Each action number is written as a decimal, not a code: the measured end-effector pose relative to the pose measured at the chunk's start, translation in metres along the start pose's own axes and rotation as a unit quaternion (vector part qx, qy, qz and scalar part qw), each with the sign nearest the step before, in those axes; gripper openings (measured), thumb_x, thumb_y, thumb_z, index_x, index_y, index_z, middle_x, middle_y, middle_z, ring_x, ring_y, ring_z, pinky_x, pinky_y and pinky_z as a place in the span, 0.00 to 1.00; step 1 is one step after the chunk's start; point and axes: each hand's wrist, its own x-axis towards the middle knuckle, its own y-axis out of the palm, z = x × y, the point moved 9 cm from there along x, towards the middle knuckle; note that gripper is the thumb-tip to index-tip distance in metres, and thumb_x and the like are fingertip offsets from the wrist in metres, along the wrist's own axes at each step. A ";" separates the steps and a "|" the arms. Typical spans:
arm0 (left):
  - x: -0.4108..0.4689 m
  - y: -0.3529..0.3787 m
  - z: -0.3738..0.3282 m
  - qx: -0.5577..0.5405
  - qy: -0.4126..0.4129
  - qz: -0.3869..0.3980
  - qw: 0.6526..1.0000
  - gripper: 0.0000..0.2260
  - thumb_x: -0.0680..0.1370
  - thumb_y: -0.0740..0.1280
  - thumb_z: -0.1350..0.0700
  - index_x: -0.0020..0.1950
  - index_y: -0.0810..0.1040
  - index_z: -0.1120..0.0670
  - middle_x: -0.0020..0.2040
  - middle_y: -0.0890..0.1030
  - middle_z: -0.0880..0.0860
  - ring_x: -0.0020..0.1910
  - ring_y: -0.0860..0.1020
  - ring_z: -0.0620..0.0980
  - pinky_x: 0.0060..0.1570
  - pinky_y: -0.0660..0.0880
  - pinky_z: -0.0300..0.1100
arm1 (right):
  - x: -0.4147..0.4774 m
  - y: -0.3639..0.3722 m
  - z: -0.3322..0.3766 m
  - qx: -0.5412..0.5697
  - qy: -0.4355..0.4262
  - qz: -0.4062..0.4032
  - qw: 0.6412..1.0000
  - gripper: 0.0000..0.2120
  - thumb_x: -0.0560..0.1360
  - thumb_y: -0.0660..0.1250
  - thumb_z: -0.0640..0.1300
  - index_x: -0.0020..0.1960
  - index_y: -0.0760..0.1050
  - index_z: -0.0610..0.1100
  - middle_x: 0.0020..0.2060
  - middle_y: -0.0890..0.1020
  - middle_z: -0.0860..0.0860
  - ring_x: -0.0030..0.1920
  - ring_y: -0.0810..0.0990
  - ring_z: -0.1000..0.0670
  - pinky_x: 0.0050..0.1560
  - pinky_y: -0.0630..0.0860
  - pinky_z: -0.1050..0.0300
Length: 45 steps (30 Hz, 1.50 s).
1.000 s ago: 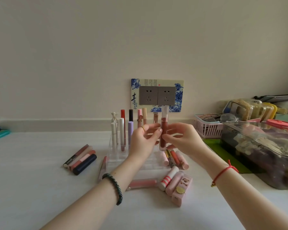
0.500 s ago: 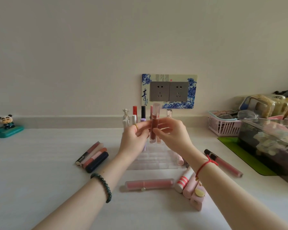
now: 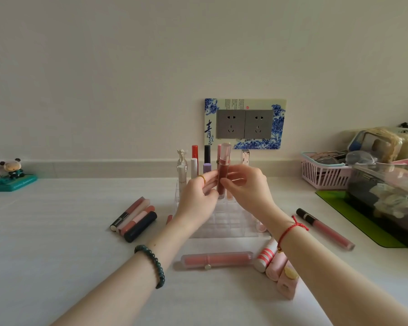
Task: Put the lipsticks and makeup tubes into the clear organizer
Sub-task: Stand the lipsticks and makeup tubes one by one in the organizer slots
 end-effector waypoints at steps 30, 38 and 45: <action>-0.006 0.007 0.011 0.069 -0.052 0.037 0.996 0.21 0.76 0.57 0.69 0.68 0.68 0.56 0.65 0.74 0.54 0.64 0.72 0.49 0.56 0.66 0.33 | -0.008 0.011 -0.009 -0.050 0.017 0.024 0.998 0.08 0.71 0.67 0.37 0.49 0.82 0.42 0.41 0.85 0.47 0.40 0.81 0.54 0.43 0.72 0.72; -0.007 0.005 0.010 0.073 -0.050 0.031 0.996 0.21 0.76 0.57 0.69 0.68 0.68 0.55 0.66 0.73 0.54 0.64 0.73 0.49 0.56 0.67 0.33 | -0.008 0.009 -0.009 -0.043 0.019 0.022 0.999 0.08 0.70 0.68 0.36 0.47 0.83 0.42 0.39 0.85 0.47 0.39 0.82 0.54 0.46 0.75 0.67; -0.008 0.004 0.006 0.079 -0.047 0.027 0.995 0.21 0.76 0.58 0.67 0.69 0.67 0.56 0.67 0.72 0.53 0.65 0.72 0.49 0.57 0.66 0.33 | -0.006 0.001 -0.011 -0.041 0.036 0.009 0.998 0.09 0.70 0.69 0.38 0.50 0.81 0.38 0.42 0.85 0.45 0.40 0.81 0.52 0.48 0.76 0.63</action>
